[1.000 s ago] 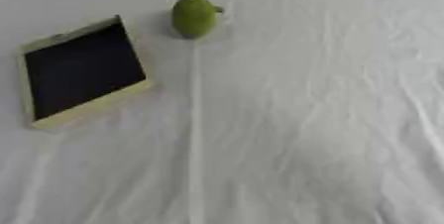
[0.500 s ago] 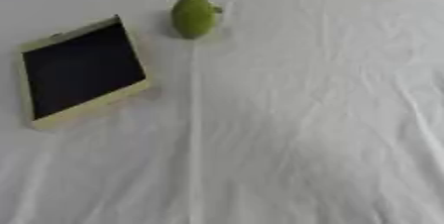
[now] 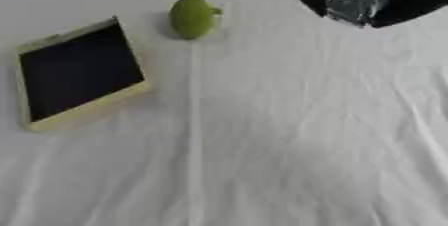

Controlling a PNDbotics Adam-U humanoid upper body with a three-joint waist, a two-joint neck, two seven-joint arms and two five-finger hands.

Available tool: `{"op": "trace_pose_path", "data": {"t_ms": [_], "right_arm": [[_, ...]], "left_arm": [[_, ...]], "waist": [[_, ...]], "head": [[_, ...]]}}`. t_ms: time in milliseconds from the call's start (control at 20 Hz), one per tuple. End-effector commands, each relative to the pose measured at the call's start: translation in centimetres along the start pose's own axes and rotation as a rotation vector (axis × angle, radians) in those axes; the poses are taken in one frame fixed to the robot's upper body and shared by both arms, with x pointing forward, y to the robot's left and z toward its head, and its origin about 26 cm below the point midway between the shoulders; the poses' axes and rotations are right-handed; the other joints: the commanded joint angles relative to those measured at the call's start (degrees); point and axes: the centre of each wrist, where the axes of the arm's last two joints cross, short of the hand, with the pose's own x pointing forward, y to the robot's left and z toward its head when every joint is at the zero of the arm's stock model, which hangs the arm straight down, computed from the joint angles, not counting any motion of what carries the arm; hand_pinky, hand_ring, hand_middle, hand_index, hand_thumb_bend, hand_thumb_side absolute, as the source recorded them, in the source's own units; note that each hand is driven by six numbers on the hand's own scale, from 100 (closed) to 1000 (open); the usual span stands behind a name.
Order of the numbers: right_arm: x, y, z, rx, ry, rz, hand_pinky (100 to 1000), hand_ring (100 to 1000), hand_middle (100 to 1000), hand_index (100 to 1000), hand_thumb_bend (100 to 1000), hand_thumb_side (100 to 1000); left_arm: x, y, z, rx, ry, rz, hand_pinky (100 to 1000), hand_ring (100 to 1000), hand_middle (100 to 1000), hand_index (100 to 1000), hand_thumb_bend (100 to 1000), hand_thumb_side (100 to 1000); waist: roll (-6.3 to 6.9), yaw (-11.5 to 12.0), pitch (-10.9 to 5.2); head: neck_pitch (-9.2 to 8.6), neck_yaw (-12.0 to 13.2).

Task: Pick up objects on the table and place them in the box.

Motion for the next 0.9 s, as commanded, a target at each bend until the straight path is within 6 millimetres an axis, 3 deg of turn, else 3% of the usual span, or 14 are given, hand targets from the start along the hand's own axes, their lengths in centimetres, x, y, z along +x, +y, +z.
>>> {"op": "trace_pose_path", "data": {"t_ms": [50,550,900], "right_arm": [[0.5,-1.4,0.0,0.036,-0.018,0.063,836,887,888,936,311,565],[-0.3,-1.4,-3.0,0.165,-0.048,-0.047,861,900,884,916,423,289],[-1.7,-0.9,-6.0,0.203,-0.028,-0.121,868,902,884,906,447,111]], "left_arm": [[0.6,0.4,-0.6,-0.016,-0.035,-0.012,790,734,626,754,226,604],[0.5,0.4,-0.5,-0.025,-0.027,-0.012,789,734,626,754,222,606],[0.5,0.3,-0.4,-0.031,-0.020,-0.007,788,734,626,753,217,609]], "waist": [[-0.09,-0.09,-1.51],[-0.52,-0.19,-1.92],[-0.61,-0.19,-2.11]], "head": [[-0.20,-0.13],[0.08,-0.28],[0.36,-0.49]]}}
